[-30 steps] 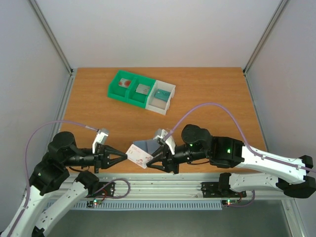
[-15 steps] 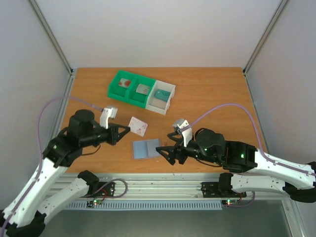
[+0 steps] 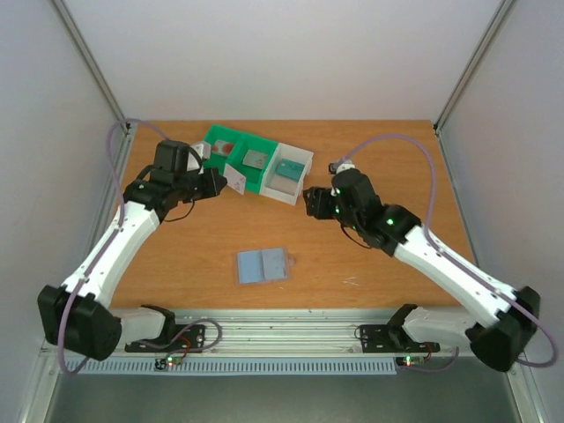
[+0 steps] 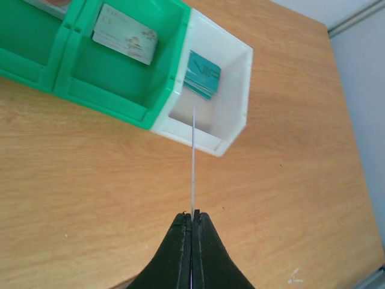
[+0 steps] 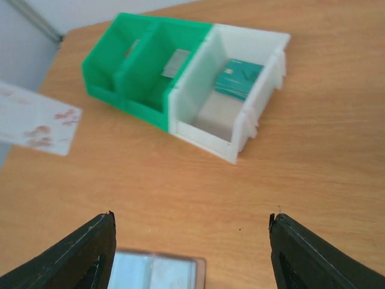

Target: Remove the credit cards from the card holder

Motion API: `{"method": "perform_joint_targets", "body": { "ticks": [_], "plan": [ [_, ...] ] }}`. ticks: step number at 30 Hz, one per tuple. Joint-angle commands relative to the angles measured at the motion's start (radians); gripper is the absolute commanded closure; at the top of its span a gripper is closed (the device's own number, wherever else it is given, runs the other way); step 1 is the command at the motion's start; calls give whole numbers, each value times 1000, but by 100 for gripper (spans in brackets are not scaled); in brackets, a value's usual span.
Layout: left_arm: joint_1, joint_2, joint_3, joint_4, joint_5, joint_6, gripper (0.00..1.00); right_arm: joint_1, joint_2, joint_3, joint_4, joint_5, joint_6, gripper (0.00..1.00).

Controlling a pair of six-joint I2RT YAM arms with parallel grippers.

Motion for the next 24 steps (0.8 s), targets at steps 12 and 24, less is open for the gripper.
{"method": "perform_joint_targets", "body": {
  "ticks": [12,24],
  "plan": [
    [151,53,-53,205,122,-130,100,-201,621,209,209,22,234,55],
    [152,-40,-198,252,178,-191,100,-260,896,452,103,-19,252,58]
  ]
}}
